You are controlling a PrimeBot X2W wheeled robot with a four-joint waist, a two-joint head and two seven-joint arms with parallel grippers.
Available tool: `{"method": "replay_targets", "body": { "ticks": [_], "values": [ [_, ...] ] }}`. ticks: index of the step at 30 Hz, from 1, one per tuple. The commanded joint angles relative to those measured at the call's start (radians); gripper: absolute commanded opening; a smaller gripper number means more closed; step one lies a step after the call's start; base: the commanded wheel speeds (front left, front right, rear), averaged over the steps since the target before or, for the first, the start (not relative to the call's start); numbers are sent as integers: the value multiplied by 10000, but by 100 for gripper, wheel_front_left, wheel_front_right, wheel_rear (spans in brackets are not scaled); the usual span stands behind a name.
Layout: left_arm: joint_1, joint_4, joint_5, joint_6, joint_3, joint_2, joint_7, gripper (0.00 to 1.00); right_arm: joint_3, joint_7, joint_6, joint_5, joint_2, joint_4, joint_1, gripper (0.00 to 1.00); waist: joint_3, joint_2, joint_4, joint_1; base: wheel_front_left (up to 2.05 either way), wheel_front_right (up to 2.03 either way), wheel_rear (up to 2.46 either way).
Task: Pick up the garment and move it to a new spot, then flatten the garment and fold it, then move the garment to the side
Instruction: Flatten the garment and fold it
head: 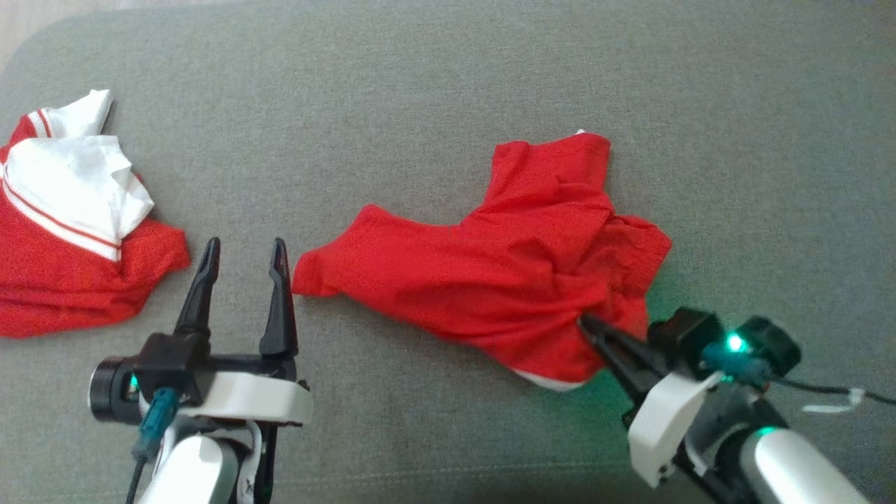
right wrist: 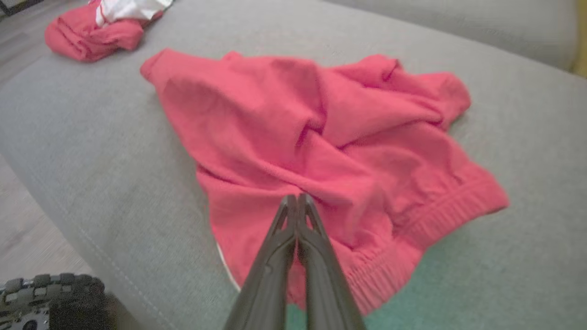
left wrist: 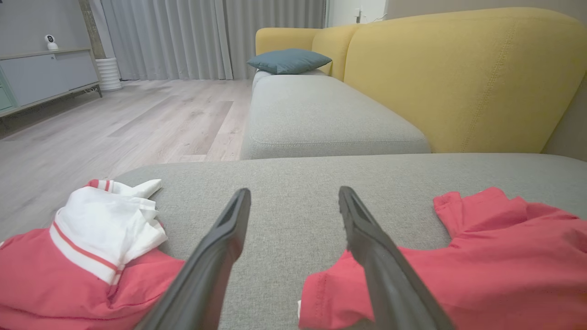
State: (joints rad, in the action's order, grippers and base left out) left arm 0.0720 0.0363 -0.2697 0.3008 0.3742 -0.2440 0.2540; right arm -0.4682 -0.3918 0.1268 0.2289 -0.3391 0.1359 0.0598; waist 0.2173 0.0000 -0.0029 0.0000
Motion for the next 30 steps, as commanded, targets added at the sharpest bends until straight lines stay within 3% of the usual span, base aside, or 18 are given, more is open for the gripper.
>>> {"method": "replay_targets", "body": {
  "ticks": [1, 8, 15, 22, 28, 29, 30],
  "values": [
    [422, 278, 110, -44, -428, -33, 78, 100, 55, 206, 39, 57, -164, 487, 350, 0, -7, 0, -6, 0, 0, 0, 0],
    [476, 250, 239, -202, -542, 120, 78, 100, 1242, 916, 39, 324, 307, 464, 998, 0, 89, 0, -43, 0, 0, 0, 0],
    [838, 155, 408, -455, -483, 319, 78, 100, 1911, 1397, 39, 907, 453, -785, 2409, 0, 587, 0, 161, 0, 0, 0, 0],
    [1174, 23, 547, -666, -418, 607, 78, 100, 1971, 1776, 39, 1798, 26, -2821, 3940, 0, 1074, 0, 481, 0, 0, 0, 0],
    [1288, -58, 652, -784, -442, 781, 78, 100, 1369, 1994, 39, 2399, -349, -4191, 4503, 0, 1232, 0, 604, 0, 0, 0, 0],
    [1294, -75, 670, -800, -455, 811, 78, 100, 1227, 2074, 39, 2454, -432, -4403, 4546, 9, 1244, 0, 609, 0, 0, 0, 0],
    [1299, -94, 687, -818, -470, 838, 78, 100, 1138, 2213, 39, 2569, -451, -4566, 4563, 54, 1248, 0, 605, 0, 0, 0, 0]
  ]
}}
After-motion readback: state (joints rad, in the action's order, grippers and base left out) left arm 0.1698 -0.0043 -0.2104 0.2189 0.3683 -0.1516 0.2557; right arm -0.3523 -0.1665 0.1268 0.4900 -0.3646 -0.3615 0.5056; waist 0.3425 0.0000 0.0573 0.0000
